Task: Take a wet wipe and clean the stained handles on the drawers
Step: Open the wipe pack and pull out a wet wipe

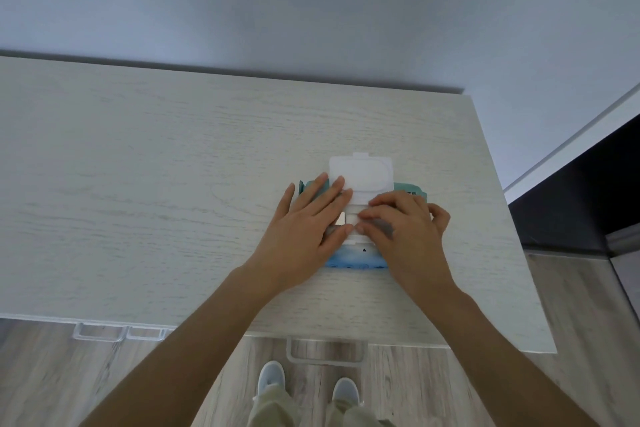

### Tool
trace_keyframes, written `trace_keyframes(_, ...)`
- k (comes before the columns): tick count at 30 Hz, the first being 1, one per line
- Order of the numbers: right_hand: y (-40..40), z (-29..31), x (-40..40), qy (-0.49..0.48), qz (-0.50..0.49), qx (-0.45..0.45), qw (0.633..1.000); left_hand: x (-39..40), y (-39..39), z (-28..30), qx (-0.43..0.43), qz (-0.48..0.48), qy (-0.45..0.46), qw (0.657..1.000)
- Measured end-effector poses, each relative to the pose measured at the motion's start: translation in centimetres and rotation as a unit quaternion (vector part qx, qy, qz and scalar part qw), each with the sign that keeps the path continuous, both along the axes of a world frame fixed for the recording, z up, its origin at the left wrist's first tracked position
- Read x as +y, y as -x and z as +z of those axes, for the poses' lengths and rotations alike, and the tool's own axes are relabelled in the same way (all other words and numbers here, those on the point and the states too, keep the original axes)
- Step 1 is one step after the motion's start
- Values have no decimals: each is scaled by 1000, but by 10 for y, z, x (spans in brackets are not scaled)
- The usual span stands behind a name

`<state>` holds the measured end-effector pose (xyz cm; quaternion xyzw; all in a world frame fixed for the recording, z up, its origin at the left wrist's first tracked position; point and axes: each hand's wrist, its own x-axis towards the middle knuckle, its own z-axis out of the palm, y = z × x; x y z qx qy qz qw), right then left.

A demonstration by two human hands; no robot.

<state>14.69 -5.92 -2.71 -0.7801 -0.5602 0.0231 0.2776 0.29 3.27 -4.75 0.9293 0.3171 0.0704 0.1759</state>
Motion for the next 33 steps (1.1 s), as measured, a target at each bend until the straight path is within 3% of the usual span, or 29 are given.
trace_keyframes(4, 1, 1, 8, 14, 14, -6, 1000, -1, 0, 0, -18, 1, 22, 1000)
trace_keyframes(9, 1, -4, 9, 12, 53, -89, 995, -2, -1, -1, -39, 14, 31, 999)
trace_keyframes(16, 1, -6, 9, -6, 10, 58, 998, -2, -1, -2, -37, 19, 23, 999)
trace_keyframes(24, 2, 3, 9, -5, 73, -12, 997, -3, -1, 0, -45, 16, 27, 999)
trace_keyframes(30, 0, 13, 8, -81, 0, 91, 993, 0, -1, 2, -9, 19, 14, 1000)
trace_keyframes(33, 0, 16, 10, -60, 25, 65, 996, -1, -1, 2, -17, 16, 15, 1000)
